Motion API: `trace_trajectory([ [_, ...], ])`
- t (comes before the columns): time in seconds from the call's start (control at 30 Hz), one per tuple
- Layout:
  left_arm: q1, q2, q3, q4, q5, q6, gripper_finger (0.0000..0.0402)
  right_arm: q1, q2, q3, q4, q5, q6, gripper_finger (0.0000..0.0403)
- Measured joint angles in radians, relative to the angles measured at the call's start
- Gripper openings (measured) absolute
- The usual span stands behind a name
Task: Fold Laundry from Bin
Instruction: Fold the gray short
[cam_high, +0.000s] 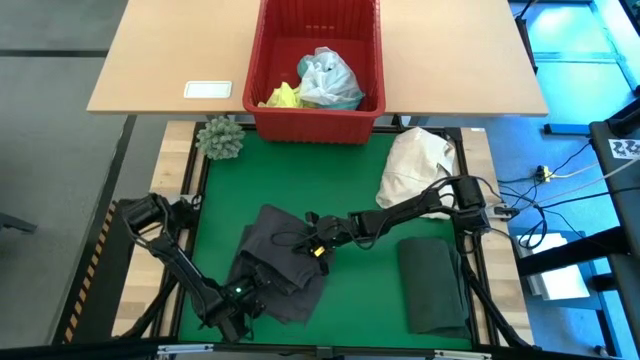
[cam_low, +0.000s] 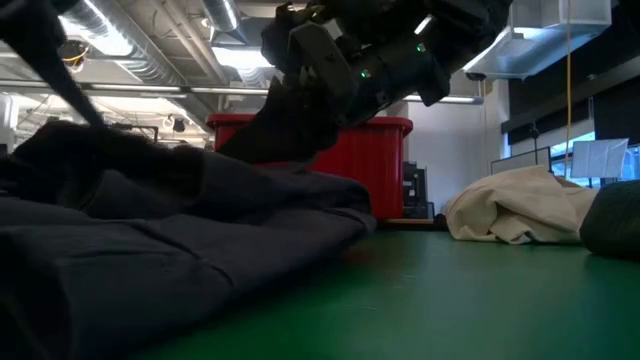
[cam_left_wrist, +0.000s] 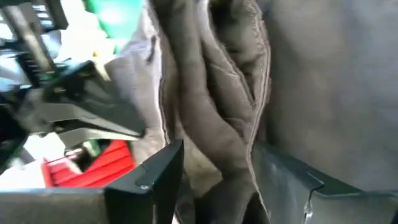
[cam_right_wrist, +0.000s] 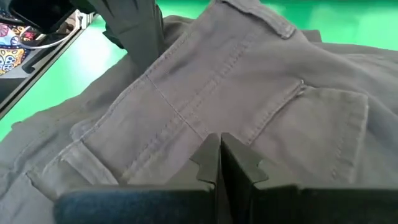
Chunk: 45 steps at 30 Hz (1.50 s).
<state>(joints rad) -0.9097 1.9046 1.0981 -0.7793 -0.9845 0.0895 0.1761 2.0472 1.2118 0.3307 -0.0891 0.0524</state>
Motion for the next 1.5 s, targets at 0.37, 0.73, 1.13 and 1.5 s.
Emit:
trace_trajectory([
  [0.37,0.061,0.000,0.000,0.002,-0.018,-0.027,0.0187,0.000,0.000,0.000,-0.034,0.001,0.000,0.0017],
  [0.73,-0.020,0.000,0.000,0.002,-0.061,-0.009,0.0187,0.000,0.000,0.000,-0.070,0.028,0.002,0.0017],
  [1.13,0.007,0.014,0.000,0.006,0.051,-0.036,0.0187,0.000,0.000,0.000,-0.071,0.029,0.002,0.0017],
  [1.5,0.080,0.014,0.053,-0.022,0.131,-0.159,0.0192,-0.002,0.000,0.000,-0.072,0.029,0.002,0.0017],
])
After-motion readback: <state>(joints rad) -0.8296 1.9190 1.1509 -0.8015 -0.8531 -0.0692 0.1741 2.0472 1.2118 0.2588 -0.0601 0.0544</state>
